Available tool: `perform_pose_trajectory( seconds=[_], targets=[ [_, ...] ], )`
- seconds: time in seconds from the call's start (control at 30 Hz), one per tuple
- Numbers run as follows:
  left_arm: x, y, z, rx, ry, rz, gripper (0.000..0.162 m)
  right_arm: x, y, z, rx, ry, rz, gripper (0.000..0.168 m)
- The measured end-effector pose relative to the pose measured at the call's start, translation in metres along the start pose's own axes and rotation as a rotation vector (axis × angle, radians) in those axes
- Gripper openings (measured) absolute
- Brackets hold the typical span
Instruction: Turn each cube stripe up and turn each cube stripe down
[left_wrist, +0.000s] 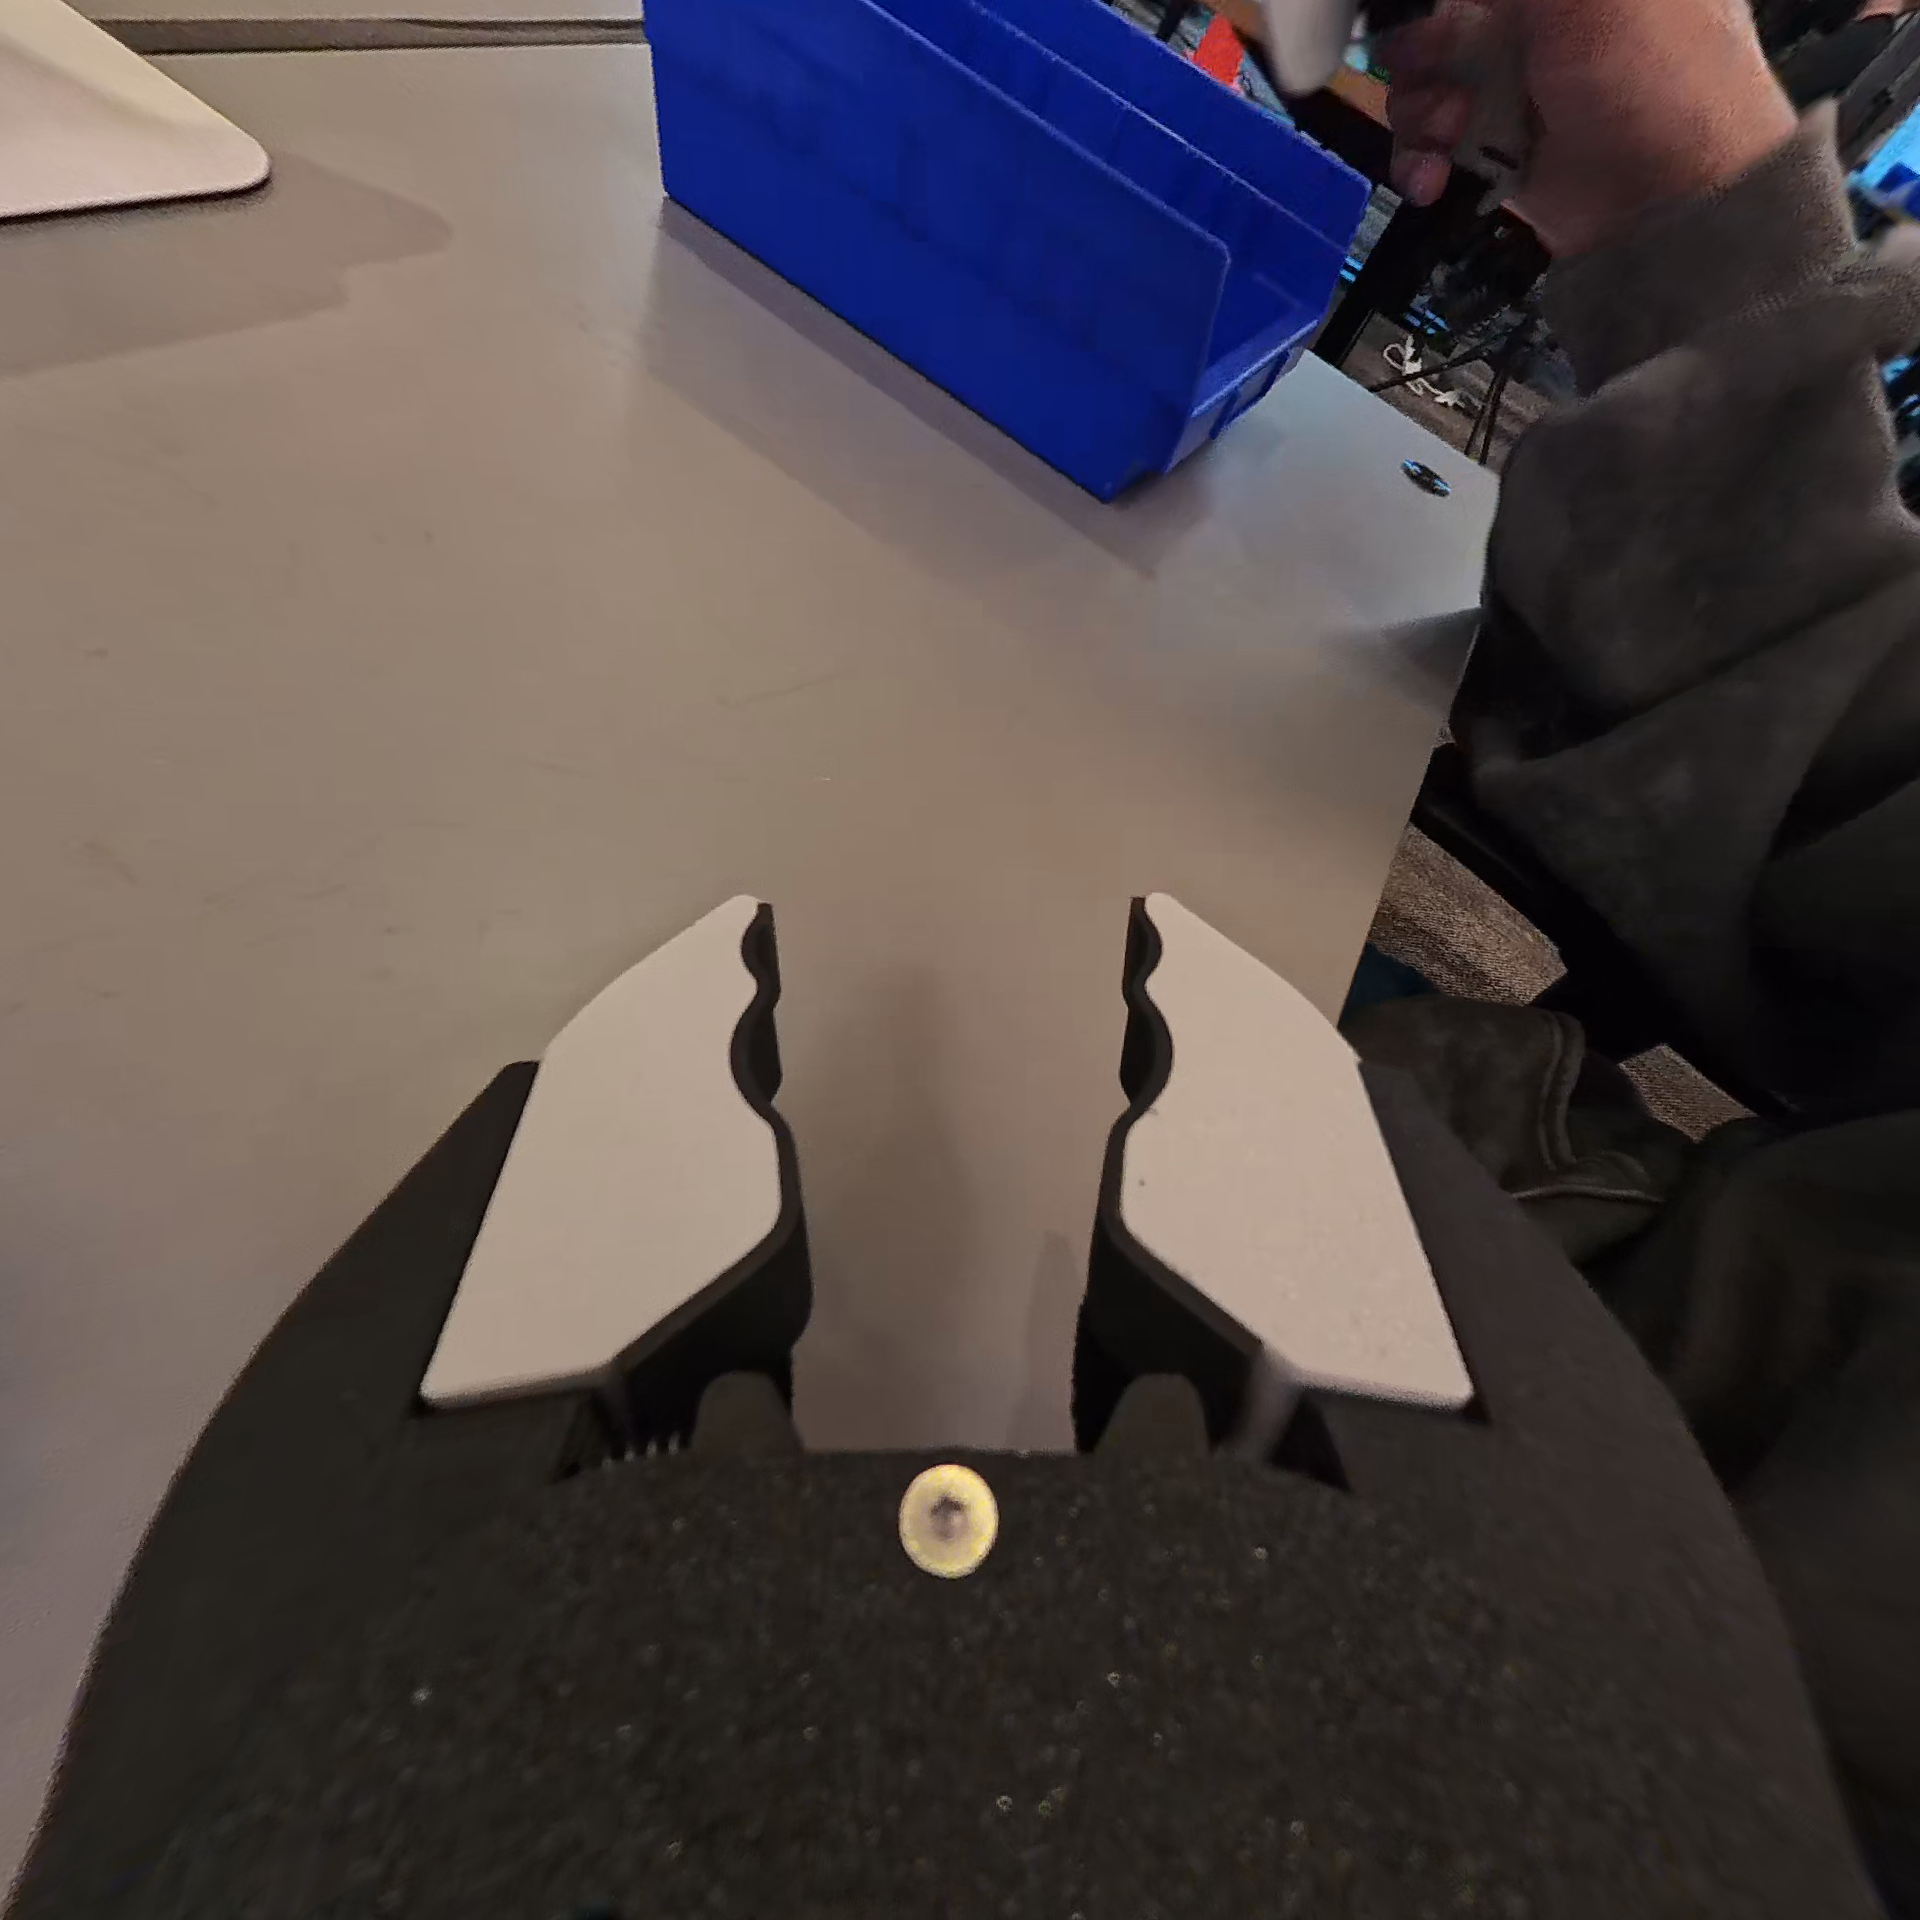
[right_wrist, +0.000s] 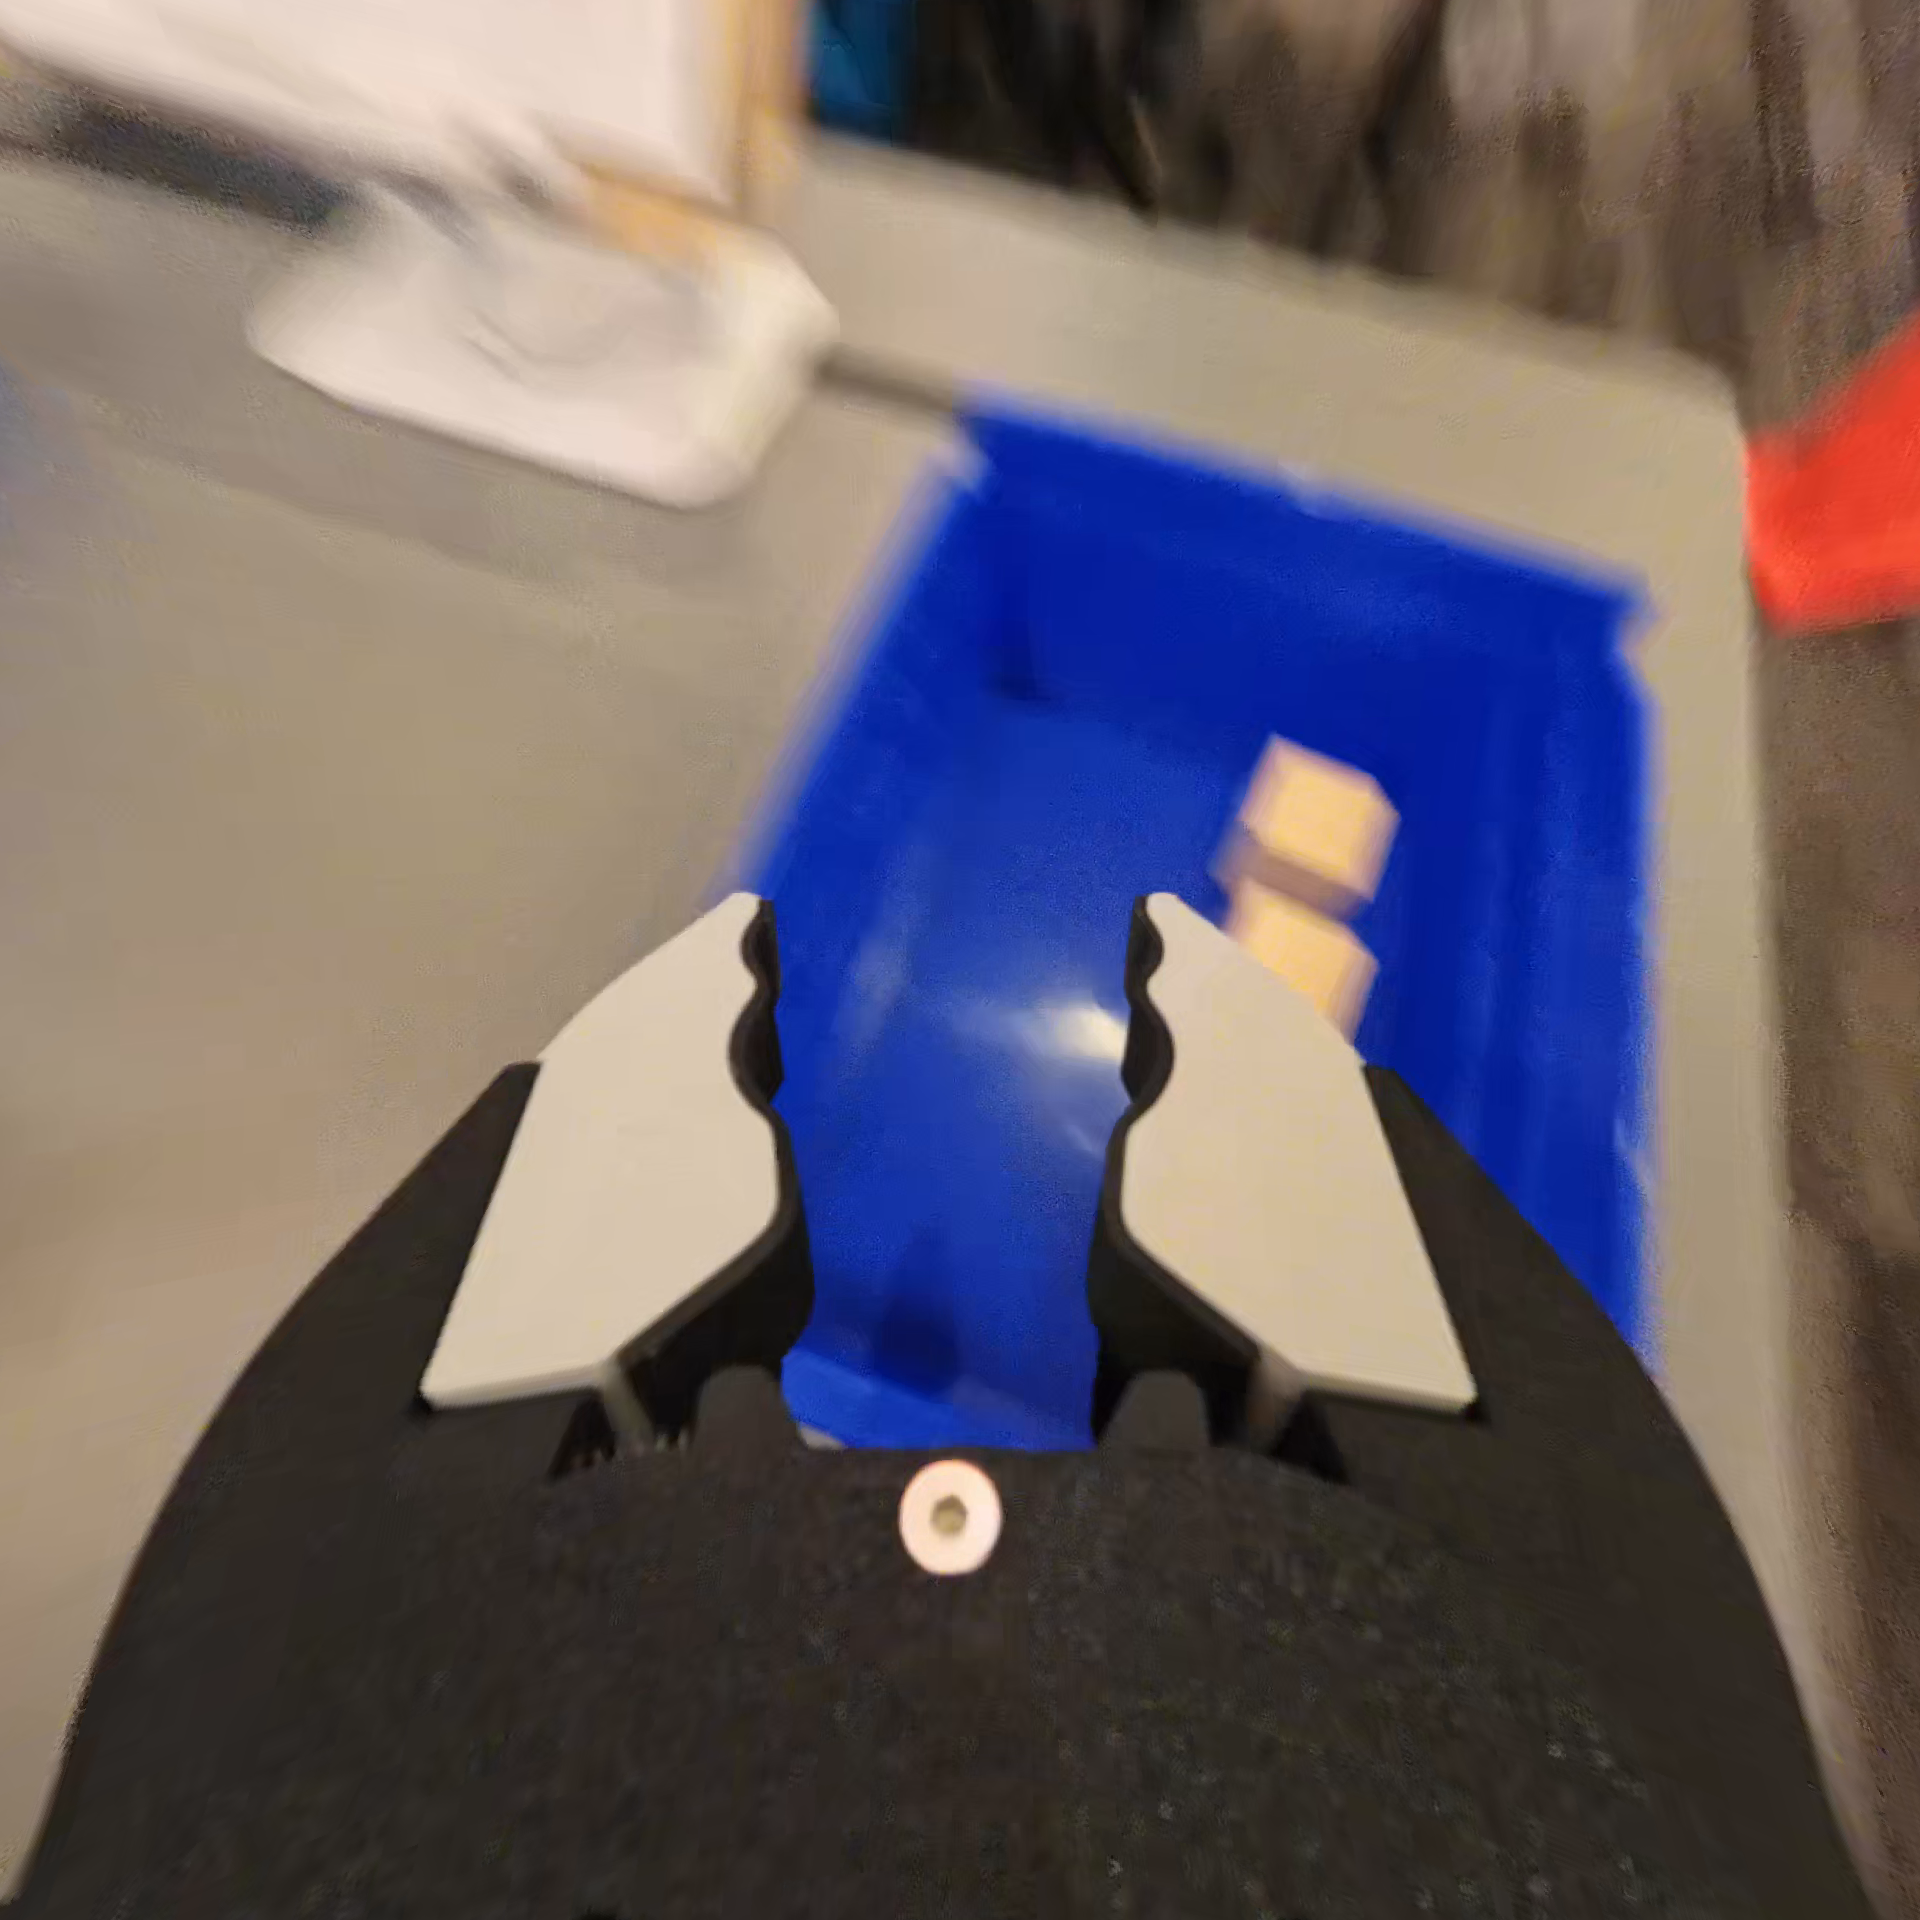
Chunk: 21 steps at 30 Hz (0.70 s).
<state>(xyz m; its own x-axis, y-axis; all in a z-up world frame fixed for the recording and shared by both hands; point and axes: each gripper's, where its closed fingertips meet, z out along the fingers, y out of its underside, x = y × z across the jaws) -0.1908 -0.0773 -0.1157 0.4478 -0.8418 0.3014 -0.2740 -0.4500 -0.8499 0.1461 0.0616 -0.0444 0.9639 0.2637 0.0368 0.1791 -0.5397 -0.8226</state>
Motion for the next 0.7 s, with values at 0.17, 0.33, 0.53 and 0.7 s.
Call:
perform_pose_trajectory(
  seconds=[0.17, 0.33, 0.53, 0.7],
  targets=[
    [-0.006, -0.003, 0.0, 0.015, -0.04, 0.01, 0.063, -0.176, -0.036, -0.036, 0.567, -0.491, -0.091, 0.057],
    [-0.014, 0.0, -0.001, 0.006, -0.106, 0.028, 0.063, -0.283, 0.03, -0.014, 0.512, -0.707, -0.195, 0.057],
    [-0.016, 0.002, -0.005, -0.006, -0.125, -0.006, 0.062, -0.295, 0.045, -0.004, 0.463, -0.664, -0.261, 0.053],
    [-0.062, -0.049, -0.076, 0.068, -0.421, 0.0, 0.058, -0.285, 0.047, -0.001, 0.452, -0.655, -0.23, 0.043]
  ],
)
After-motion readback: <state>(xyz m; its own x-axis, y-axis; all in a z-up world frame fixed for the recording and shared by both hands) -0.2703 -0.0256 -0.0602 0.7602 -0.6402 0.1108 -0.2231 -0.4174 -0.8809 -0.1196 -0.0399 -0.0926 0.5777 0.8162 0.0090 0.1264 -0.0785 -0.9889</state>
